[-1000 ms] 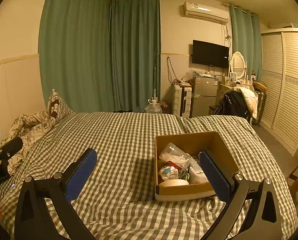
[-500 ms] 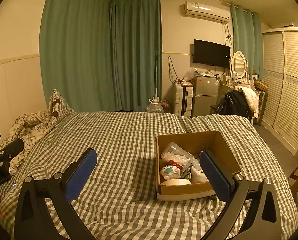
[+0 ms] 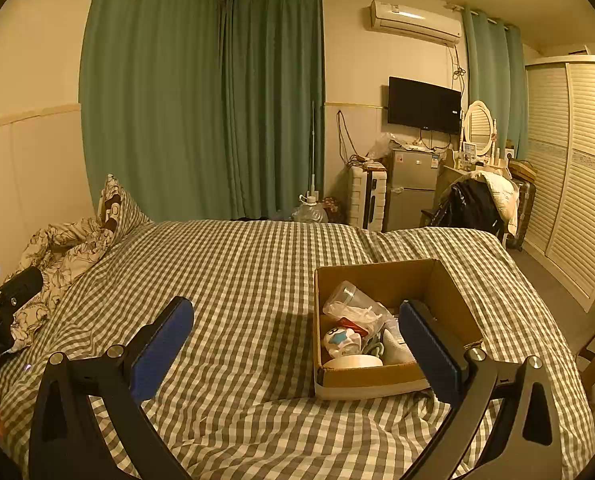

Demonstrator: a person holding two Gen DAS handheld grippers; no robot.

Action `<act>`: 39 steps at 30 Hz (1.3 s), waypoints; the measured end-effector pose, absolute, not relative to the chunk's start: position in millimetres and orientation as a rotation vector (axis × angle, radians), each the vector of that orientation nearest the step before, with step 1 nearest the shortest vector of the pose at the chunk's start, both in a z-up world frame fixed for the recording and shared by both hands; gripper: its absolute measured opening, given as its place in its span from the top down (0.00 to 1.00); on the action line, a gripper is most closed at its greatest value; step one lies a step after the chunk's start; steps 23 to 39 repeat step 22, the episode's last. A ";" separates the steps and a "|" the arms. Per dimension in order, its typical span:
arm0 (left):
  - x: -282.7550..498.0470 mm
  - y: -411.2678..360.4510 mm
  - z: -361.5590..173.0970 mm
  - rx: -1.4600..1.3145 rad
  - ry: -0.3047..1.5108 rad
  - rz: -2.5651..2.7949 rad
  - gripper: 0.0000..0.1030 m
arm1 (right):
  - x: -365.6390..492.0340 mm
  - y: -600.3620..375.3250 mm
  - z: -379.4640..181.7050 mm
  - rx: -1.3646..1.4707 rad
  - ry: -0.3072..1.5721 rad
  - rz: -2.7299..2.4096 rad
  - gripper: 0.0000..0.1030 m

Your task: Organize objects

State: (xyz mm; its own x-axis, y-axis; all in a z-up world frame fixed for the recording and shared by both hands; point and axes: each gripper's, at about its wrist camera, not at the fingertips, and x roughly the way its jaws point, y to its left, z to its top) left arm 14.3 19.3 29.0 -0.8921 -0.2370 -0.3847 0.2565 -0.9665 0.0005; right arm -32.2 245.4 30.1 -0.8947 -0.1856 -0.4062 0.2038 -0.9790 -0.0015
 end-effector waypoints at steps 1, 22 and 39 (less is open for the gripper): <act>14.4 19.5 29.0 0.566 0.068 -2.826 0.00 | -32.3 245.3 30.1 0.611 0.066 -2.877 0.00; 14.4 27.2 26.5 0.576 -0.010 -2.828 0.00 | -33.2 246.3 26.2 0.633 0.074 -2.870 0.00; 14.4 27.2 26.5 0.576 -0.010 -2.828 0.00 | -33.2 246.3 26.2 0.633 0.074 -2.870 0.00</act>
